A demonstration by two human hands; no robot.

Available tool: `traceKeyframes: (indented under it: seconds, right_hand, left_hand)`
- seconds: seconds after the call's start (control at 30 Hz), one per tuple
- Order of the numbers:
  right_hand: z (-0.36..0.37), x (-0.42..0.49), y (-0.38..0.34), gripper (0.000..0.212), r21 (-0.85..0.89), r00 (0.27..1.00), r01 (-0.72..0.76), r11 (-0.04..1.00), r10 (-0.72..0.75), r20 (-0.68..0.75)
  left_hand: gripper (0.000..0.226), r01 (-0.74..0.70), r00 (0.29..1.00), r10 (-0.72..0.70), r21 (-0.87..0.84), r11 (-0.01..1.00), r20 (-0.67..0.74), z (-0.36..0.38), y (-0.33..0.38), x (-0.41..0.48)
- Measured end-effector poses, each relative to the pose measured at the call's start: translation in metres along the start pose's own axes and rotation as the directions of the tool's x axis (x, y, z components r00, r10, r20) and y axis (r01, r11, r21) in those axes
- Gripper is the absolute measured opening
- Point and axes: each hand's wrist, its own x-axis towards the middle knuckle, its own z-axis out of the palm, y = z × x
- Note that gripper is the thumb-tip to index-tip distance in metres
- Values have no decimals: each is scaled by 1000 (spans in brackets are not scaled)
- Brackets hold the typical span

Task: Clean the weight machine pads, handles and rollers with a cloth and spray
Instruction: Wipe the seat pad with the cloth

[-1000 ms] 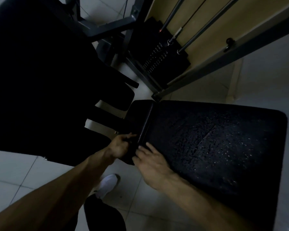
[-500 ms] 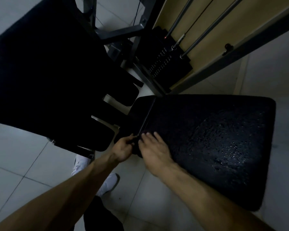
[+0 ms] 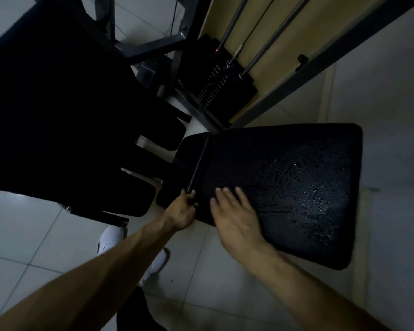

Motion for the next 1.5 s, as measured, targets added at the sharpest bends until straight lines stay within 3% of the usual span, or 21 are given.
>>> traceKeyframes:
  seconds: [0.07,0.13,0.33,0.43,0.5,0.57,0.67,0.73,0.8,0.87,0.97,1.1,1.17,1.23,1.3,1.37,1.43,1.5]
  right_hand:
    - [-5,17,-13,60,37,995,9,999,-13,104]
    - [-14,7,1,68,15,995,-2,1000,0,99]
    - [-45,-114,92,53,-9,973,-95,995,91,-211]
    - [-64,-104,138,52,-8,919,-244,970,229,-321]
    - [-72,-70,143,56,-9,893,-335,942,315,-321]
    - [-64,-40,125,58,-20,923,-282,959,266,-279]
    - [-37,-53,87,61,-31,982,1,1000,-7,-190]
    - [-34,-90,86,60,-10,982,91,996,-91,-168]
    - [-43,-113,111,59,-6,960,66,998,-65,-273]
    - [-59,-118,144,60,33,912,-106,994,110,-395]
    - [-73,-110,158,59,170,824,-307,936,351,-444]
    - [-40,-131,119,60,196,887,-43,980,128,-443]
    - [-31,-152,112,61,273,872,-15,962,146,-467]
    - [-28,-162,105,56,504,774,-95,858,382,-505]
    - [-31,-157,95,48,837,585,-130,532,722,-368]
    - [-39,-138,96,44,971,419,-96,220,894,-161]
    - [-51,-111,119,45,992,416,-99,81,909,-33]
    - [-59,-78,161,44,992,451,-106,67,892,-12]
  left_hand:
    - [57,-64,998,64,-32,997,-8,1,6,-3]
    - [57,-115,993,113,-72,991,-21,4,17,-8]
    - [70,-205,977,205,-19,979,60,25,96,-33]
    - [77,-186,979,182,40,982,87,29,111,-34]
    - [79,-190,978,188,13,982,86,28,106,-33]
    - [79,-202,976,201,1,979,84,26,102,-33]
    - [79,-196,977,193,19,980,87,25,103,-34]
    - [79,-184,979,181,21,983,93,26,111,-40]
    - [80,-184,978,181,27,983,102,29,119,-45]
    - [81,-193,976,189,27,981,110,33,128,-50]
    - [83,-182,979,176,48,982,103,39,138,-56]
    - [82,-180,978,175,40,983,109,41,149,-64]
    - [80,-228,968,221,49,972,117,43,163,-69]
    - [78,-314,944,305,64,947,125,44,183,-71]
    - [75,-399,913,386,97,912,133,45,208,-68]
    - [74,-432,899,415,124,893,142,47,234,-64]
    - [75,-415,907,396,133,900,145,53,252,-60]
    - [78,-429,900,406,163,888,156,59,256,-58]
